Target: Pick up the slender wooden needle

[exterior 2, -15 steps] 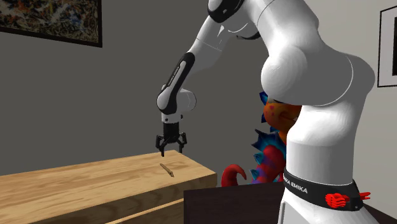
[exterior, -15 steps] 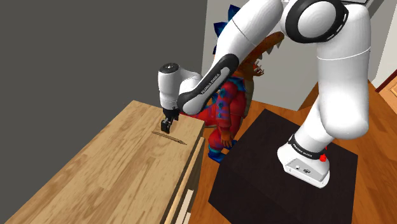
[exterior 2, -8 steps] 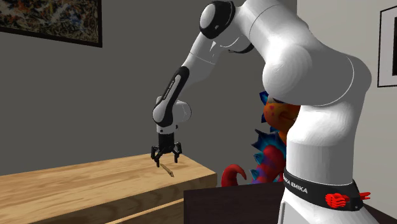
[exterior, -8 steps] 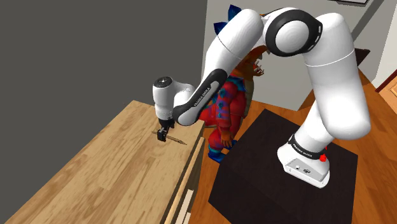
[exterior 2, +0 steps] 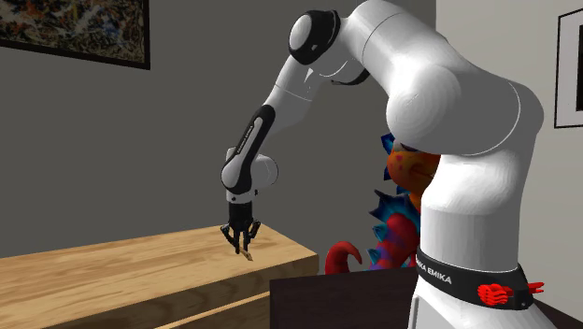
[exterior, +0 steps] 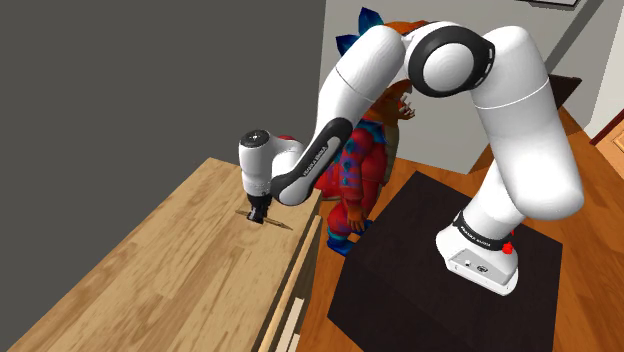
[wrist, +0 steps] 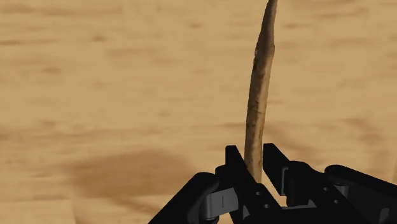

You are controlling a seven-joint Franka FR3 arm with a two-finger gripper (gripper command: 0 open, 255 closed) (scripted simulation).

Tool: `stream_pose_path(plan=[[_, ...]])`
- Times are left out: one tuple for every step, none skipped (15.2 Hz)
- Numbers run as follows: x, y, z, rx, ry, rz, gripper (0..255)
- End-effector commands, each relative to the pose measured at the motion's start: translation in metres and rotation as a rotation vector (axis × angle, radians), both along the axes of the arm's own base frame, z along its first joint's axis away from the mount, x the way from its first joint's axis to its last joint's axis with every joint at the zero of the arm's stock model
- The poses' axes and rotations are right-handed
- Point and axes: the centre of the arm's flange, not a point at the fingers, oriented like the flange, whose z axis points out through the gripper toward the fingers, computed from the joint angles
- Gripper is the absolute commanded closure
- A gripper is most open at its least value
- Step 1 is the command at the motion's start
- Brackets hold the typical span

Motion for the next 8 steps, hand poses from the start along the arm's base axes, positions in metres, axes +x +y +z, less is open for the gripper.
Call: stream_pose_path(plan=[[0.005, -0.0111, -0.0061, -0.012, 0.005, -0.015, 255], [0.0059, -0.0118, -0.0052, -0.012, 0.005, -0.016, 255], [0.0036, -0.0118, -0.0066, -0.012, 0.005, -0.016, 255], [0.0018, -0.0136, -0.0069, -0.012, 0.005, -0.016, 255], [0.0029, -0.0125, -0.0054, -0.012, 0.005, -0.016, 255], [0.002, -0.0129, -0.0064, -0.012, 0.005, -0.016, 255], [0.0031, -0.0118, -0.0045, -0.012, 0.005, -0.015, 255], [0.0031, -0.0119, 0.0008, -0.012, 0.005, -0.015, 255]])
